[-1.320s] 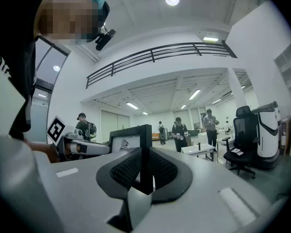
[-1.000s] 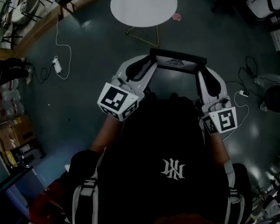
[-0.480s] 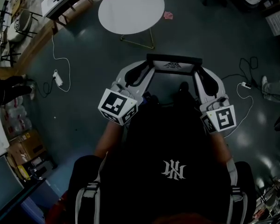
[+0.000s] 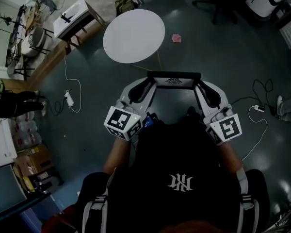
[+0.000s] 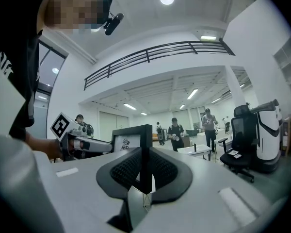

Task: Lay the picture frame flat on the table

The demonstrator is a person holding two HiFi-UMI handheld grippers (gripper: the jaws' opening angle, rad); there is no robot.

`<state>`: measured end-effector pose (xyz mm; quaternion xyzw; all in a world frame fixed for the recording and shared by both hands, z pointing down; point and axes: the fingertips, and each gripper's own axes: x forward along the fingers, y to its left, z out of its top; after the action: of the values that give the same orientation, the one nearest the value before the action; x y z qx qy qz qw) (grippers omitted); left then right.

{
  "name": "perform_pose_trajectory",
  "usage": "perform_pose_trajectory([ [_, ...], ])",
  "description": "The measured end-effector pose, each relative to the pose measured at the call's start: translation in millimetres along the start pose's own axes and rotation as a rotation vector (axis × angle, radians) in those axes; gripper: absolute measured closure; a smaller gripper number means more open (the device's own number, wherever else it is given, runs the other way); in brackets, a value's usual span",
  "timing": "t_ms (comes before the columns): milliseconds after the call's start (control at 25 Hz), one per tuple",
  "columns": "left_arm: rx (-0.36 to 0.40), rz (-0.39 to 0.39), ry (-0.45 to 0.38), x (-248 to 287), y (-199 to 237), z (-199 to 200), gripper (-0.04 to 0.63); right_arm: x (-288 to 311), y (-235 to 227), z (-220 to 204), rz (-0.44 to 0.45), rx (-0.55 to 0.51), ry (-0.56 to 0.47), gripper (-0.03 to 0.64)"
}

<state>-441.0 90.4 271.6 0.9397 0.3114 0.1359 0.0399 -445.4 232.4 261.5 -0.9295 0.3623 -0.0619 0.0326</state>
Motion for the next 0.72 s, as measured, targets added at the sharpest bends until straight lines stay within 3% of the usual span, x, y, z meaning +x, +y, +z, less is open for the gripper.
perform_pose_trajectory([
  [200, 0.012, 0.015, 0.015, 44, -26, 18, 0.515, -7, -56, 16, 0.029, 0.032, -0.027, 0.568],
  [480, 0.022, 0.077, 0.039, 114, -56, 36, 0.514, -16, -138, 21, 0.100, 0.055, 0.012, 0.568],
  [720, 0.031, 0.117, 0.051, 130, -58, 35, 0.515, -13, -156, 15, 0.149, 0.074, 0.013, 0.568],
])
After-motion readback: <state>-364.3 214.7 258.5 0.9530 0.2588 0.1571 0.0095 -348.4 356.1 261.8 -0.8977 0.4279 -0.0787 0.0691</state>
